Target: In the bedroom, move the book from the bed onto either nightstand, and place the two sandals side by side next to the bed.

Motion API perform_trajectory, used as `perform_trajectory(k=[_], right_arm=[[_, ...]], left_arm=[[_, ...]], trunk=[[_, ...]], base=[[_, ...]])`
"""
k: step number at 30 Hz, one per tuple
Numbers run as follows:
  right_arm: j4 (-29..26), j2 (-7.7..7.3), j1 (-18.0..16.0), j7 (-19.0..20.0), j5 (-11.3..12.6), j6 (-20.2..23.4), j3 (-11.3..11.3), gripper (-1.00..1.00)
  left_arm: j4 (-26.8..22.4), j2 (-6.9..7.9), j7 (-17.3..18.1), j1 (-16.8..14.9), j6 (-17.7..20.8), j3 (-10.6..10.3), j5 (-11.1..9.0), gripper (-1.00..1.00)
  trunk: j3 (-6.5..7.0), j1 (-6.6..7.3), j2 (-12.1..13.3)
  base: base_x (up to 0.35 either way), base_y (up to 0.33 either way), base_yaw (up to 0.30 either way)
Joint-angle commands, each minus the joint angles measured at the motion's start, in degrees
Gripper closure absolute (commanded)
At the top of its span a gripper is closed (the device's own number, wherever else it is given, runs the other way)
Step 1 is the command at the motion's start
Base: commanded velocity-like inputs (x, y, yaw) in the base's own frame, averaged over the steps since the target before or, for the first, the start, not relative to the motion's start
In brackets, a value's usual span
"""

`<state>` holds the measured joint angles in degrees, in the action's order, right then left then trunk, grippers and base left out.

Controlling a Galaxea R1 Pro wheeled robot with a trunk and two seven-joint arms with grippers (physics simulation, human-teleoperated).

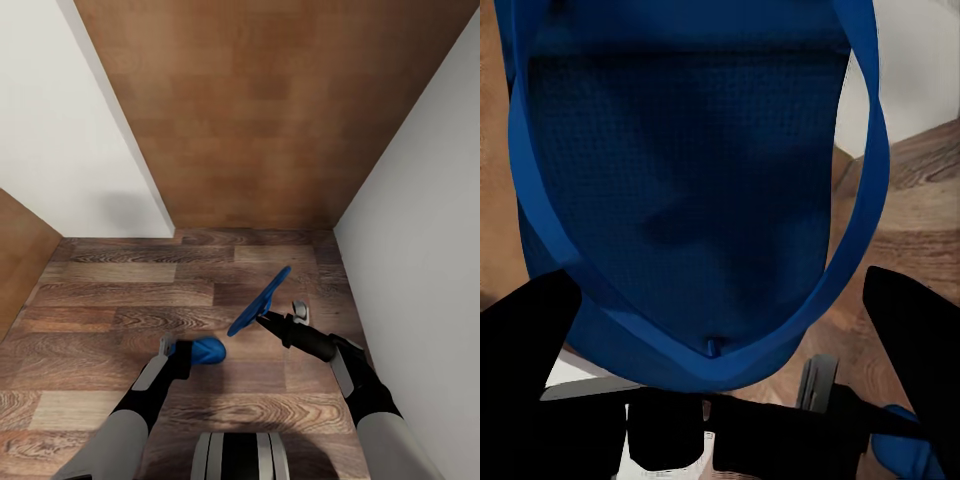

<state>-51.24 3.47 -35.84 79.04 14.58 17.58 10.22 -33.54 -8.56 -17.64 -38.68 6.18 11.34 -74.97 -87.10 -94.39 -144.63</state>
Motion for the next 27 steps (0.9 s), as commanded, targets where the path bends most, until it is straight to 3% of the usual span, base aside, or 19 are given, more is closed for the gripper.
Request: perform_trajectory(k=[1,9,19,22,27], right_arm=[[0.0,0.05,0.0,0.2,0.0,0.6,0.2,1.0],[0.0,0.03,0.0,0.2,0.0,0.6,0.2,1.0],[0.6,-0.12,0.0,0.2,0.0,0.7,0.4,1.0],[0.9,-0.23,0.0,0.2,0.0,0.7,0.4,1.0],[1.9,-0.38,0.0,0.2,0.0,0.7,0.6,1.0]], left_arm=[[-0.2,-0.07,-0.3,0.0,0.3,0.4,-0.2,1.0],[-0.6,0.07,-0.4,0.0,0.3,0.3,-0.2,1.0],[-1.2,1.34,-0.7,0.0,0.9,-0.3,0.1,1.0],[-1.3,1.48,-0.8,0.0,2.4,-2.3,2.2,1.0],[-1.3,2.23,-0.9,-0.1,3.7,-3.9,4.4,1.0]], trunk=[[0.19,0.03,0.0],[1.96,0.24,0.1],[4.18,0.5,0.2],[4.84,0.57,0.3],[5.95,0.7,0.4]], base=[[0.0,0.0,0.0],[0.0,0.0,0.0],[0.0,0.0,0.0],[0.0,0.0,0.0],[0.0,0.0,0.0]])
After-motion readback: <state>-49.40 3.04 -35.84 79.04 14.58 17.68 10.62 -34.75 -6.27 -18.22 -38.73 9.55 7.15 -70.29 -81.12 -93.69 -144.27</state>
